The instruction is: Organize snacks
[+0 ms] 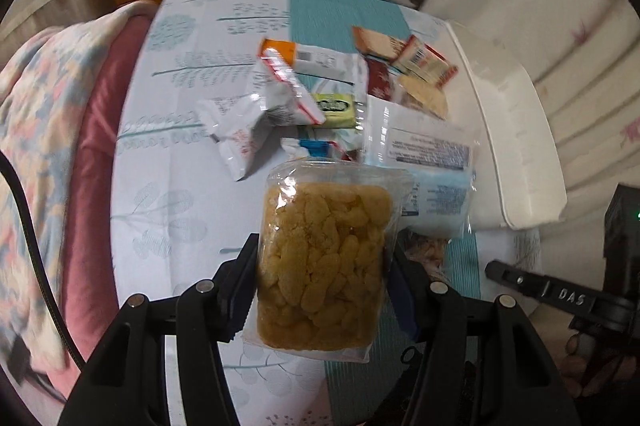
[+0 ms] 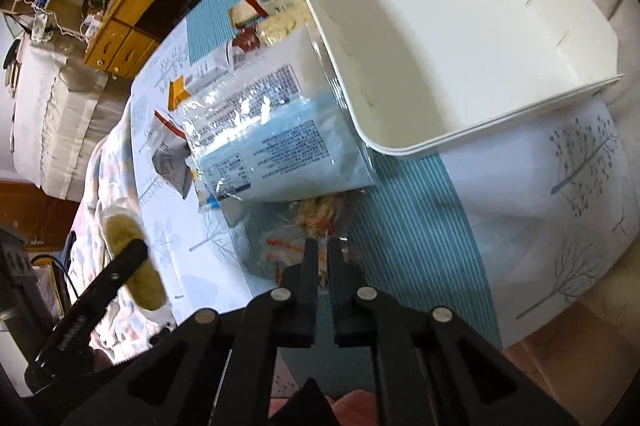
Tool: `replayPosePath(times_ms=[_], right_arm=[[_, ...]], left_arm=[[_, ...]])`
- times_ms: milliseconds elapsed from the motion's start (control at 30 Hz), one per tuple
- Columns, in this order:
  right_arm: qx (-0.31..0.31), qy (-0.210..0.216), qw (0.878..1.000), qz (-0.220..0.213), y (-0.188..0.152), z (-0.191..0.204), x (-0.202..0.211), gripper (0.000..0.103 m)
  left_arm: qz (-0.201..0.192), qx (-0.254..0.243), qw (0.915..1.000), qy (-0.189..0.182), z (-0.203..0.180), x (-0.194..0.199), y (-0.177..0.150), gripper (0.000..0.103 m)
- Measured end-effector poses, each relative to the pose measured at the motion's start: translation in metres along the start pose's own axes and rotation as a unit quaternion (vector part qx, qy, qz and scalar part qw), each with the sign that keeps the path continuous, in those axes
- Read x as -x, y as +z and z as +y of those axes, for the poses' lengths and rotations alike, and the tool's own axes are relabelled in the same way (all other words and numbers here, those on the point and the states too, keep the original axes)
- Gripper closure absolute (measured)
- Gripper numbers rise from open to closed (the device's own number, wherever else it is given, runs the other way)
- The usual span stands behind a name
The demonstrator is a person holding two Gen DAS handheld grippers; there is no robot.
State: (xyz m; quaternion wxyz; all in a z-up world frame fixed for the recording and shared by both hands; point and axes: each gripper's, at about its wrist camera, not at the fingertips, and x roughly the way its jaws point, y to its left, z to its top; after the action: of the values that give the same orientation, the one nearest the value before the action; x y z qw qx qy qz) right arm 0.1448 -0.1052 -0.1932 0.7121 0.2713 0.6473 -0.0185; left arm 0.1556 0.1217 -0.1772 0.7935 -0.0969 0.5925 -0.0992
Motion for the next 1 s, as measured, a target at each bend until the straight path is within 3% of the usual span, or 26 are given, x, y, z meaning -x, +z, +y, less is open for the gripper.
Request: replayPosePath(times_ms=[67,133,200,433,667,767,900,1000], right_arm=[[0.005,0.005,1.0,0.014,-0.004,-0.007,-0.001,0.098],[0.009,0.007,0.999,0.03,-0.006,-0.008,-0.004,0.089],[0.008,0.003,0.999,0.052,-0.011,-0.008,-0.012,0.056],[0.005,-0.023,0.996,0.09,-0.022,0.001,-0.048,0.03],[0.01,-0.085,0.991,0.101,-0.035,0.006,-0.075,0.03],[0.008,-0.089,0.992,0.085,-0.036,0.007,-0.077,0.03],[0.017,-0.093,0.993,0.072,-0.036,0.012,-0.076,0.042],[0.024,-0.087,0.993,0.07,-0.036,0.016,-0.076,0.046]], left_arm=[[-0.005,0.014,0.9999,-0.002,0.003,0.005,-0.002,0.046],[-0.009,0.02,0.9998,0.003,0.006,0.009,-0.005,0.046],[-0.01,0.027,0.9996,0.002,0.009,0.013,-0.009,0.046],[-0.003,0.026,0.9996,0.009,0.023,0.019,-0.021,0.046],[0.008,0.017,0.9996,0.022,0.038,0.02,-0.02,0.046],[0.01,0.015,0.9996,0.024,0.041,0.02,-0.02,0.046],[0.013,0.015,0.9995,0.025,0.044,0.02,-0.019,0.046],[0.016,0.014,0.9994,0.026,0.044,0.018,-0.019,0.046]])
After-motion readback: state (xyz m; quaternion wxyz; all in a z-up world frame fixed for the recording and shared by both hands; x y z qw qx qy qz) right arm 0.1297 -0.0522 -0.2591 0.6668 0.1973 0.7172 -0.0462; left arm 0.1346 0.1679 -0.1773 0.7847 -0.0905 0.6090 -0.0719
